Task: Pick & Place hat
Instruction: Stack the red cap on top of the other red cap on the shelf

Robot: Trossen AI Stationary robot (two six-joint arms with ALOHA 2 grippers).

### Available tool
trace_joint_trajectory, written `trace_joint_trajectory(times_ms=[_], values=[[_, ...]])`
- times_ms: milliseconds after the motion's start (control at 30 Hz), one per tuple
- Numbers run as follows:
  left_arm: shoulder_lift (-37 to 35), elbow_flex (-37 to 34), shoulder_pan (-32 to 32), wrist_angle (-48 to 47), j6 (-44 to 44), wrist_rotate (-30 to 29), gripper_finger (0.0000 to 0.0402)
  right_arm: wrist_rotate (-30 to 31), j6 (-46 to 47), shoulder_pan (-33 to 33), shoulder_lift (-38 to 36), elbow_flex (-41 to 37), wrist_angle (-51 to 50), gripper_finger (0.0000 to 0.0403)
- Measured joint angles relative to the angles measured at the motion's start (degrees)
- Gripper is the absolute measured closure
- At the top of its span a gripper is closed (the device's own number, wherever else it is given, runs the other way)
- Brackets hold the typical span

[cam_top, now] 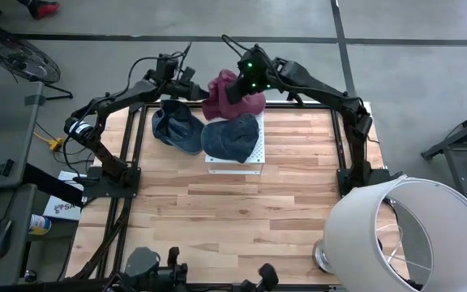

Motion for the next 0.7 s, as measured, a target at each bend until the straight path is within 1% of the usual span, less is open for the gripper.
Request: trace_joint_trajectory(times_ms=[100, 200, 433, 567, 700], values=[[0.0, 1.09, -0.63, -0.03, -0.09, 0.97, 0.0401, -0.55, 0.0, 0.04, 0.91, 0.0, 0.16, 0.0403], [-0.02, 2.86, -0.66, -0.03, -1.07, 3.53, 0.0401, -1.53, 0.0, 0.09, 1.69, 0.0, 0.36, 0.0403], [-0.09, 5.68, -2.18, -0.4, -2.71, 5.07, 0.0401, -3.58, 0.0, 0.15, 2.72, 0.0, 2.06, 0.0403], [-0.09, 5.96, -3.69, -0.27, -2.99, 4.92, 0.0401, -5.32, 0.0, 0.17, 3.17, 0.02, 2.49, 0.0403], [-0.09, 6.0, -4.59, -0.11, -2.99, 3.55, 0.0401, -6.19, -0.09, 0.17, 4.19, 0.02, 2.49, 0.0403]])
